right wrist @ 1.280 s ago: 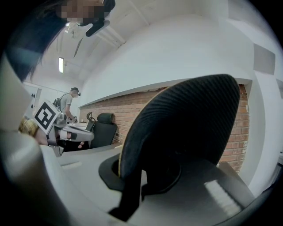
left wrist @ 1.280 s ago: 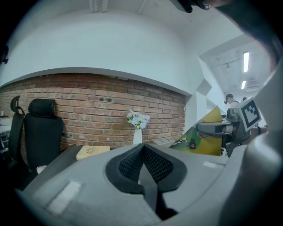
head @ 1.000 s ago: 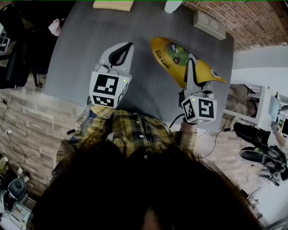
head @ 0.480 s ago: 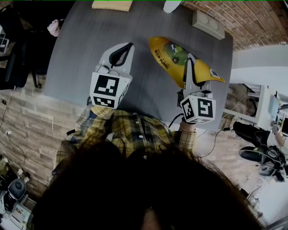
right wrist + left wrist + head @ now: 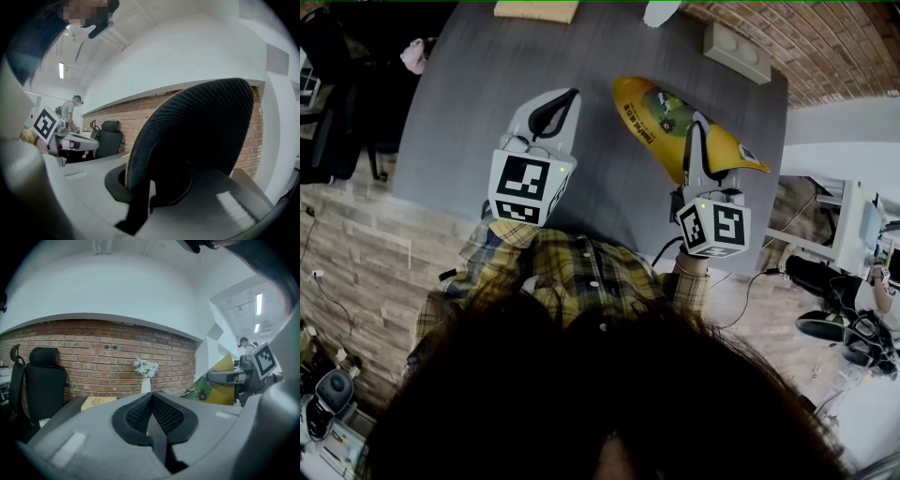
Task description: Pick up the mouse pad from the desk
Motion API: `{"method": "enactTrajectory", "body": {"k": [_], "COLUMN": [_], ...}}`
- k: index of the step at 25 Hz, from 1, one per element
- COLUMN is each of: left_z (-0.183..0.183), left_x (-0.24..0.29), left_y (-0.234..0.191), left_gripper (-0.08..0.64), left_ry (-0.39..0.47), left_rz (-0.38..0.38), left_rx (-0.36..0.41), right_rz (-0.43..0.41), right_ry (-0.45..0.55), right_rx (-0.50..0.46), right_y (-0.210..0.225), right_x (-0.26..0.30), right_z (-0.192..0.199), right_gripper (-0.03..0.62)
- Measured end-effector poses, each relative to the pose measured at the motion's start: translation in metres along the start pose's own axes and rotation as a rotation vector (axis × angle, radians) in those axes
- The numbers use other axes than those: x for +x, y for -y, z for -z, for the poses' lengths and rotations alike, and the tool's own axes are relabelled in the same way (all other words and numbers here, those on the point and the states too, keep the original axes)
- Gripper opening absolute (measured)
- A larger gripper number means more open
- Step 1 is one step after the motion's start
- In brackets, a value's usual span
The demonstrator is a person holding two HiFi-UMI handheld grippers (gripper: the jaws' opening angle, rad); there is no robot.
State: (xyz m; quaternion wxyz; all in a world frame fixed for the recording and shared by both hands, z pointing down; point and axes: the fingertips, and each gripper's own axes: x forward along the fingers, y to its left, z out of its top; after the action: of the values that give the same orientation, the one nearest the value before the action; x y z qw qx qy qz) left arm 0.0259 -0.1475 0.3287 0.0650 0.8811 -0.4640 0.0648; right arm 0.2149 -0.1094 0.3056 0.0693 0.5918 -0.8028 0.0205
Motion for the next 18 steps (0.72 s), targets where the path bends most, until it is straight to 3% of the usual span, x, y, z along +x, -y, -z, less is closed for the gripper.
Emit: {"method": "enactTrajectory", "body": {"k": [18], "left_z": [0.0015], "left_x": [-0.0009], "left_y": [-0.003], "left_gripper": [-0.003], "left_ry": [-0.001], "left_rz": [-0.006], "left_rx": [0.002], "right_rz": [0.012], "right_ry": [-0.01], "right_rx": [-0.008], "right_y": [0.0006], "right_x": [-0.0002], "right_z": [0.0024], "right_gripper": [0.012]}}
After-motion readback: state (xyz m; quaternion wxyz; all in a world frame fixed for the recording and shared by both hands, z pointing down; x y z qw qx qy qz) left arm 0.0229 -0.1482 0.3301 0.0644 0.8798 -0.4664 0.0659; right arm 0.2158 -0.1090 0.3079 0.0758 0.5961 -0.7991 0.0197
